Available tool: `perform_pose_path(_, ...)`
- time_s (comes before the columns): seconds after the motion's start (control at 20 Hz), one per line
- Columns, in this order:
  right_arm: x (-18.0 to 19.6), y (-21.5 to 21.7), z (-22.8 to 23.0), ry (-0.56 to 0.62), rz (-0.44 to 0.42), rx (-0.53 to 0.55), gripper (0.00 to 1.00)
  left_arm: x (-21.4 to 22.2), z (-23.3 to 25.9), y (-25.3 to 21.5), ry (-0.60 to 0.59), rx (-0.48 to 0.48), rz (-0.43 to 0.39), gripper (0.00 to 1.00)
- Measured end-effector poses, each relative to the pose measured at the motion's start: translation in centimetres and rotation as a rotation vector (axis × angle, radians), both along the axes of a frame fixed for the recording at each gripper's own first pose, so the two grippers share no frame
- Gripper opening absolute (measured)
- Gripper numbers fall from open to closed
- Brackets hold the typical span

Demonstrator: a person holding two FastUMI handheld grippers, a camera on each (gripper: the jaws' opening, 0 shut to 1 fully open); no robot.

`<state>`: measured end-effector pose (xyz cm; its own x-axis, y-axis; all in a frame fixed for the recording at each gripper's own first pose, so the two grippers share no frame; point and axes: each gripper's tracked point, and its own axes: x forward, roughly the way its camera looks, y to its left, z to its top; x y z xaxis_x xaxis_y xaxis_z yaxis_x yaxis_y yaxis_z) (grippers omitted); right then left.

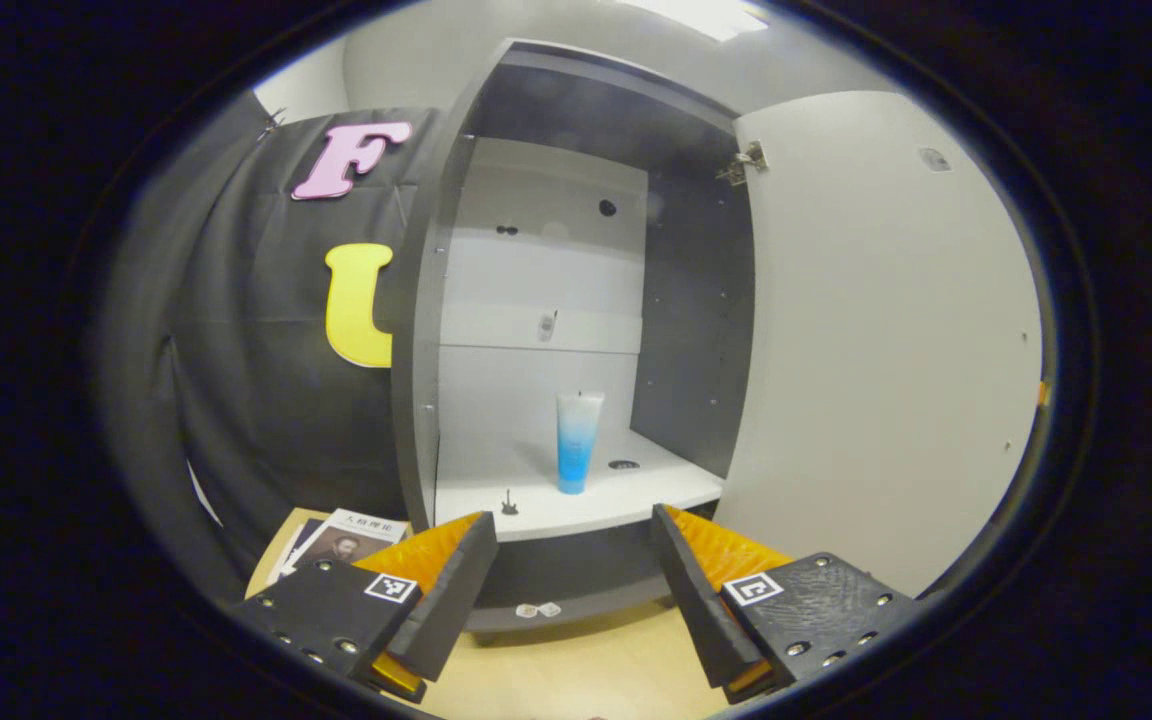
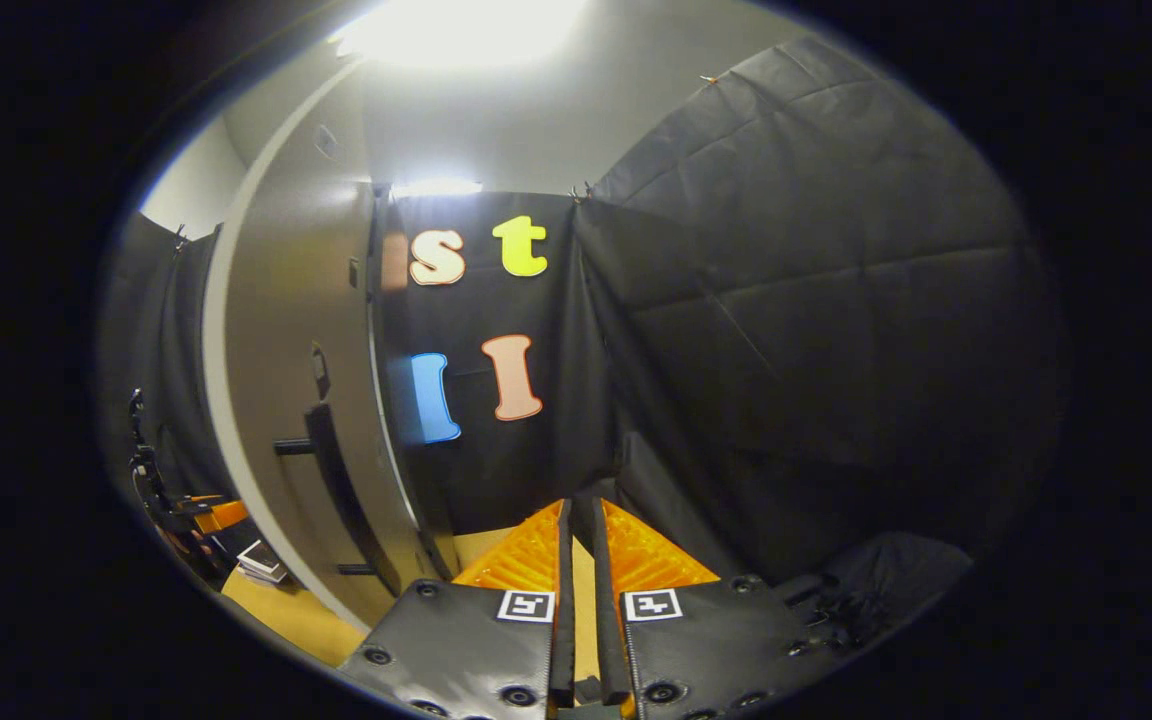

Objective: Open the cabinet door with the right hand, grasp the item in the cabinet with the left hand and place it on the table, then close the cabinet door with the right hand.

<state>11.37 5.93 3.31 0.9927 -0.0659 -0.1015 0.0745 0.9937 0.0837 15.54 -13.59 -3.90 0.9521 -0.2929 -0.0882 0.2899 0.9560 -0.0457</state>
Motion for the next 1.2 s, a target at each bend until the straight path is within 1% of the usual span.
perform_pose_path(0.05,1.7,-0.3,-0.5,0.012,0.010,0.021,0.13,1.0,0.2,-0.1,-0.002,0.002,0.013,0.99)
perform_pose_path(0.1,2.7,-0.2,-1.0,0.027,0.020,0.034,0.20,2.2,0.4,-0.3,-0.001,0.001,0.021,0.92)
perform_pose_path(0.15,3.6,-0.6,-1.3,0.034,0.019,0.026,0.19,3.4,0.3,-0.6,0.008,-0.002,0.025,0.92)
perform_pose_path(0.2,5.0,-0.9,-1.4,0.028,0.025,0.012,0.27,4.5,0.2,-0.9,0.022,-0.005,0.030,0.99)
perform_pose_path(0.25,6.1,-1.1,-1.1,0.014,0.032,0.001,0.38,5.7,0.0,-1.2,0.043,-0.015,0.036,0.97)
perform_pose_path(0.3,7.4,-1.1,-0.9,-0.002,0.043,-0.001,0.52,6.8,-0.3,-1.7,0.067,-0.037,0.031,0.95)
perform_pose_path(0.4,9.4,-2.2,-1.2,-0.019,0.024,0.012,1.00,9.1,-0.6,-3.0,0.086,-0.059,0.027,0.95)
perform_pose_path(0.45,10.6,-2.7,-1.4,-0.020,0.014,0.014,0.98,10.2,-0.7,-3.1,0.087,-0.049,0.039,0.92)
perform_pose_path(0.5,11.4,-3.2,-1.6,-0.019,0.007,0.012,0.98,11.3,-0.9,-3.2,0.093,-0.035,0.044,0.95)
perform_pose_path(0.55,12.2,-3.6,-1.8,-0.016,0.000,0.008,0.98,12.3,-1.4,-3.8,0.096,-0.022,0.046,0.95)
perform_pose_path(0.6,12.9,-4.0,-2.0,-0.012,-0.006,0.005,0.98,13.3,-1.8,-4.2,0.096,-0.008,0.049,0.92)
perform_pose_path(0.65,13.6,-4.2,-2.2,-0.007,-0.010,0.000,0.98,14.4,-2.3,-4.6,0.099,0.008,0.050,0.99)
perform_pose_path(0.7,14.2,-4.5,-2.5,-0.001,-0.015,-0.009,0.98,15.3,-2.8,-4.9,0.103,0.024,0.049,0.99)
perform_pose_path(0.75,14.6,-4.9,-2.8,0.009,-0.019,-0.019,0.98,16.0,-3.1,-5.2,0.105,0.035,0.048,0.95)
perform_pose_path(1.0,16.4,-5.8,-3.9,0.043,-0.042,-0.059,0.98,20.0,-3.8,-6.0,0.082,0.082,0.058,0.95)
perform_pose_path(1.05,16.5,-5.8,-3.9,0.044,-0.044,-0.061,0.98,20.6,-3.8,-6.1,0.080,0.081,0.055,0.92)
perform_pose_path(1.1,16.4,-6.0,-4.2,0.047,-0.047,-0.059,0.98,21.1,-3.9,-6.3,0.079,0.079,0.052,0.93)
perform_pose_path(1.15,16.6,-6.0,-4.2,0.051,-0.049,-0.058,0.98,21.4,-4.1,-6.6,0.084,0.074,0.041,0.89)
perform_pose_path(1.2,16.6,-6.1,-4.4,0.057,-0.053,-0.059,0.98,21.5,-4.1,-6.7,0.087,0.070,0.039,0.89)
